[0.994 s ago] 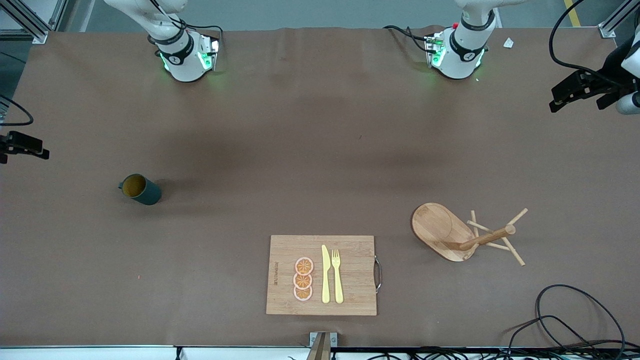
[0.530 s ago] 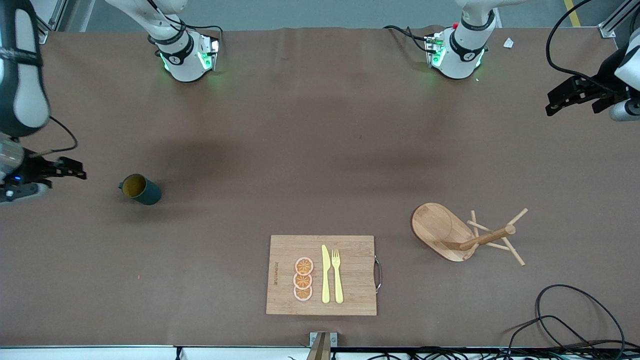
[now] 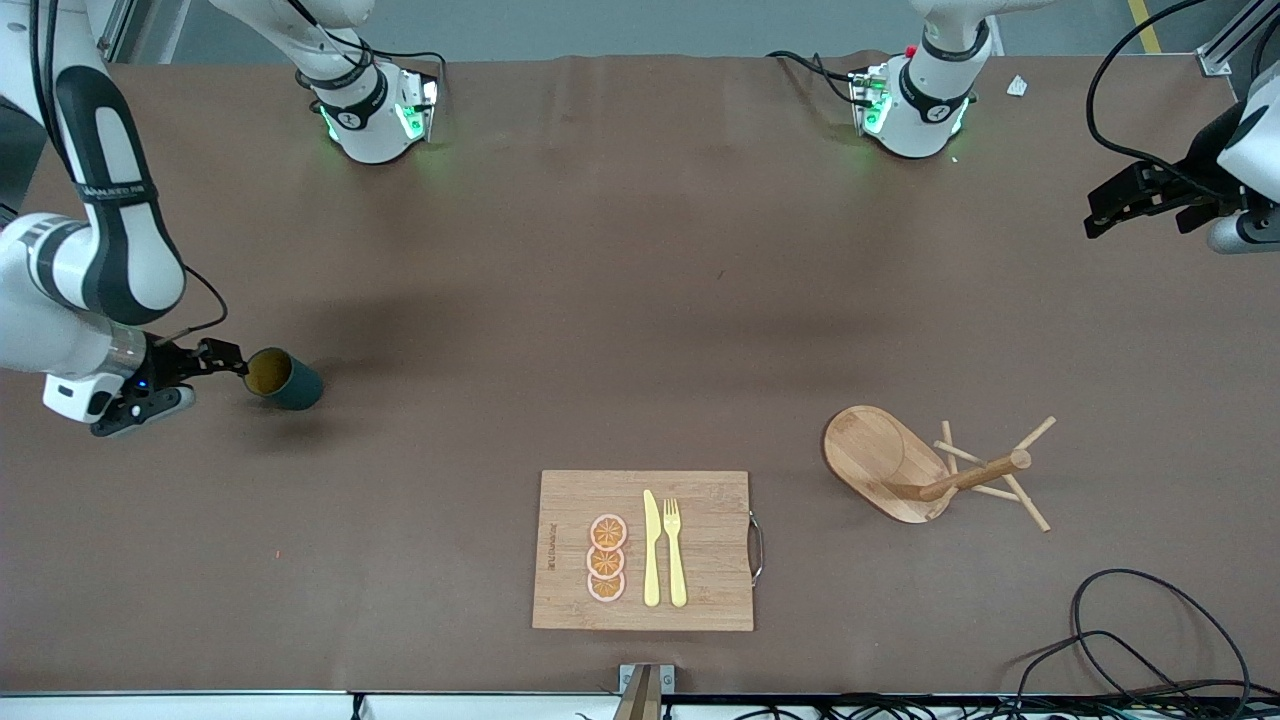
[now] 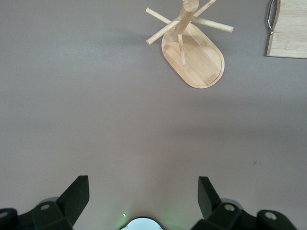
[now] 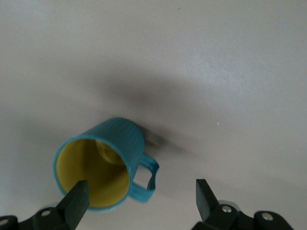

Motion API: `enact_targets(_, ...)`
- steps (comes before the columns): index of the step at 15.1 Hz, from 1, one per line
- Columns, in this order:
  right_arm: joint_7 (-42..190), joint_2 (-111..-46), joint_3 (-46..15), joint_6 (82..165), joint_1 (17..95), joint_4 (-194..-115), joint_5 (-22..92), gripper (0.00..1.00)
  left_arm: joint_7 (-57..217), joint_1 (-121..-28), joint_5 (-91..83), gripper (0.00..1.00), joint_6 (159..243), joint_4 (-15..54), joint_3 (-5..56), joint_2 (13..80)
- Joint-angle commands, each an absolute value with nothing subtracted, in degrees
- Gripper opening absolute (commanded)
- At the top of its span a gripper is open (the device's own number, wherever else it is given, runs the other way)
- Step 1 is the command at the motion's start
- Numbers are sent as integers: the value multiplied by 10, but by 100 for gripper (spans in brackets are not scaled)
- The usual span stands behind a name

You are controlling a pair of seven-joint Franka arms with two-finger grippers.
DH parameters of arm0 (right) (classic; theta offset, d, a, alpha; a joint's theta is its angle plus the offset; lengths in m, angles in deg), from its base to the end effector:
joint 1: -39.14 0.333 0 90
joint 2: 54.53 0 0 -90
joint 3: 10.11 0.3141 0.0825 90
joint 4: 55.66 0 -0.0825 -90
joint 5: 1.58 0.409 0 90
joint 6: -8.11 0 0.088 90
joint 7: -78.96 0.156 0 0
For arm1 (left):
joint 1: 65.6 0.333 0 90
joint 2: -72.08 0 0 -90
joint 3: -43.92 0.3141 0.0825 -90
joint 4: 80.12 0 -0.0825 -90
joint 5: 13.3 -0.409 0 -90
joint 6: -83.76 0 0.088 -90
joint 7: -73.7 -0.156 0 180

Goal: Pass cup and hang on rack
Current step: 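Reach the right gripper down to the teal mug and grasp it, then carry the teal mug with the right gripper toward the left gripper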

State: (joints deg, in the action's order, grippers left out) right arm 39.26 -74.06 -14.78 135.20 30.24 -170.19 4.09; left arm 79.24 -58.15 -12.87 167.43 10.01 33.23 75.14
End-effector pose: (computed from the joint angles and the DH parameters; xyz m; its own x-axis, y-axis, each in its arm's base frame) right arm 0.5875 -0.1351 0.2115 0.9198 0.3870 -0.0648 0.3788 -0.9188 -0.1110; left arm 0.5476 -0.0347 0.5929 0.9974 0.0403 -0.0597 0.0398 -0.9992 -0.0082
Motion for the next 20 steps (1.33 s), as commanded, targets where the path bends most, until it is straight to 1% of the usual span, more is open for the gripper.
enact_targets(1, 384, -743, -149, 1395, 320, -1728, 50, 93, 793, -577, -123, 100, 1676, 97, 331, 753)
enact_targets(2, 384, -752, -149, 1407, 320, -1728, 50, 87, 793, -577, -124, 100, 1676, 97, 331, 752)
enact_targets(4, 377, -767, -149, 1427, 320, -1729, 50, 68, 790, -576, -125, 100, 1676, 96, 333, 750)
enact_targets(6, 335, -777, -149, 1435, 318, -1731, 50, 47, 791, -576, -125, 100, 1676, 95, 336, 750)
enact_targets(8, 315, -783, -149, 1436, 316, -1733, 50, 15, 794, -580, -125, 100, 1677, 91, 336, 747)
enact_targets(9, 316, -783, -149, 1438, 318, -1733, 50, 2, 794, -580, -126, 100, 1678, 84, 336, 739)
enact_targets(10, 316, -784, -149, 1439, 317, -1733, 50, 0, 794, -579, -126, 100, 1678, 78, 336, 733)
enact_targets(13, 316, -787, -149, 1439, 320, -1733, 50, 0, 793, -580, -127, 100, 1678, 68, 336, 731)
enact_targets(20, 316, -800, -149, 1455, 322, -1733, 51, 0, 794, -578, -126, 100, 1677, 67, 336, 724)
